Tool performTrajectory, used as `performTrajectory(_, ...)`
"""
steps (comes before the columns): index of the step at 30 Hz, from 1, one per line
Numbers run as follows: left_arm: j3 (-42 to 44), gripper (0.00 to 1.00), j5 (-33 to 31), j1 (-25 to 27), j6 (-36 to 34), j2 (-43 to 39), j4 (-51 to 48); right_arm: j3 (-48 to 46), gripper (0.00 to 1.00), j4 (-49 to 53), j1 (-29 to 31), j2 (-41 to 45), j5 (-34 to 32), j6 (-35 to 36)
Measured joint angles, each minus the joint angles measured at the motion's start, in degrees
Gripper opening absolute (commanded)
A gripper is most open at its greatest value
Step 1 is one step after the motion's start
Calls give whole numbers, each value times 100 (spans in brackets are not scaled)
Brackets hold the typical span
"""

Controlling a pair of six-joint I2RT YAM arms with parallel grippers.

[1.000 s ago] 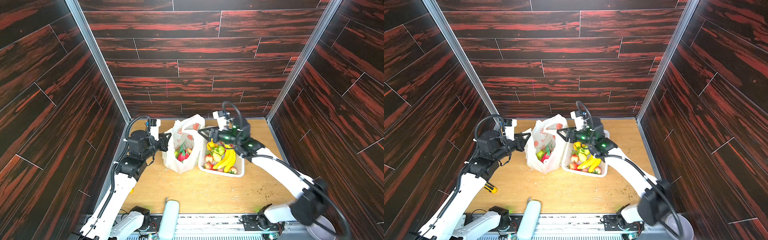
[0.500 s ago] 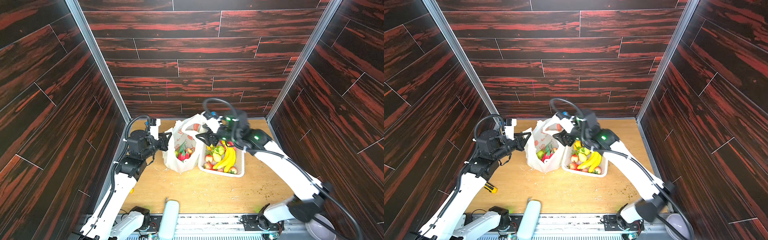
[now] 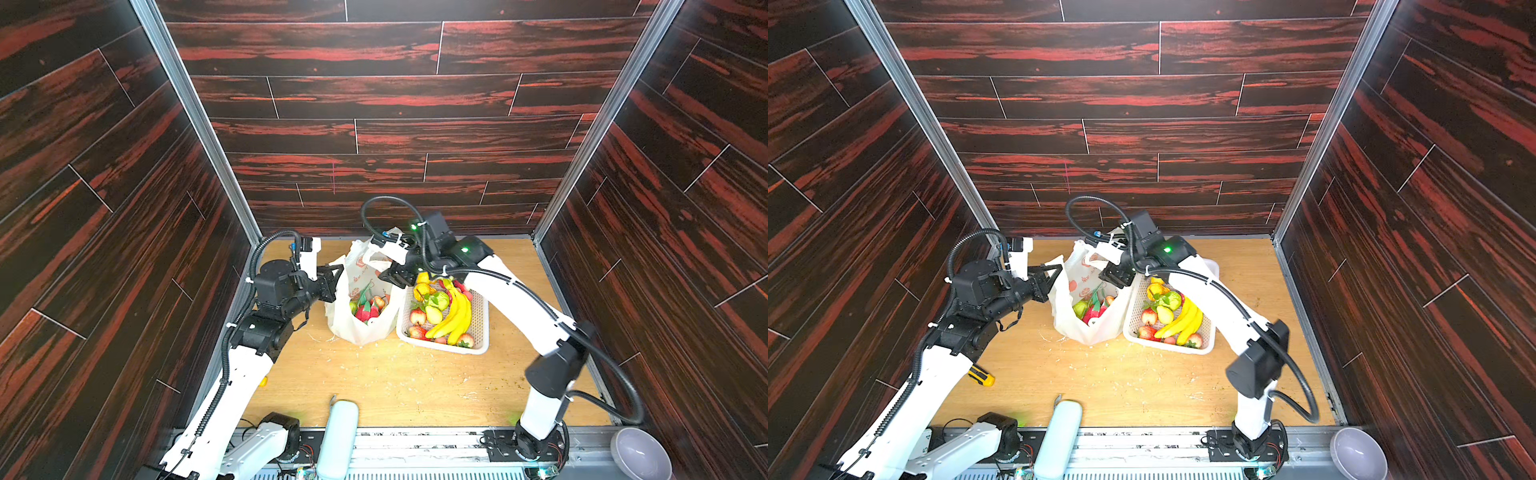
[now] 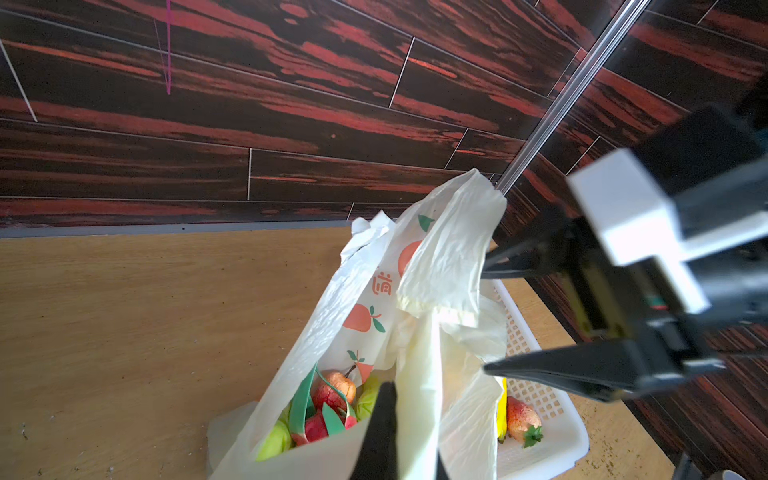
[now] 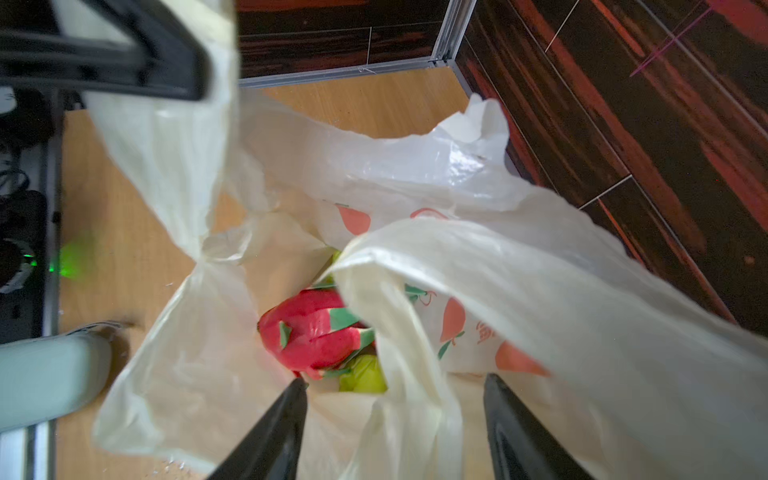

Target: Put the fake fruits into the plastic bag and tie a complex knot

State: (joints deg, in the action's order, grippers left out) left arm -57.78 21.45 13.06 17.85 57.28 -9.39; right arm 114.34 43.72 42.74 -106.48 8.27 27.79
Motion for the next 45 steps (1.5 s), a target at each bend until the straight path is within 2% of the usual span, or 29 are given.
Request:
performTrajectory(4,0,0,22,0,2,0,0,251,62,-101,0,-291,291,13)
performTrajectory(8,0,0,24,0,2,0,0,472,50,-208,2,-487,811,-109)
performTrajectory(10,0,0,22,-2,4,0,0,588,32,-240,4,-544,1086,-190)
performTrajectory(13,-2,0,20,-11,4,-13,-11,717,1,-308,7,-570,1419,-352)
performTrajectory(19,-354,0,179,-282,114,-33,-269,800,0,-616,-35,-490,2004,-831)
performTrajectory(23,-839,0,407,-577,173,0,-514,240,0,-1412,-319,61,2579,-1659)
performTrajectory(28,-1565,0,673,-933,177,105,-686,-730,0,-3077,-1432,1062,3322,-3362)
performTrajectory(33,-1899,0,837,-1154,205,103,-678,-1091,0,-3917,-2159,1403,3574,-4367)
performTrajectory(39,-1853,0,1005,-1252,212,127,-870,-1718,0,-4282,-2586,1624,3713,-4868)
performTrajectory(45,-1220,0,1565,-1272,387,-42,-291,-1943,0,-4135,-2776,1626,3797,-4972)
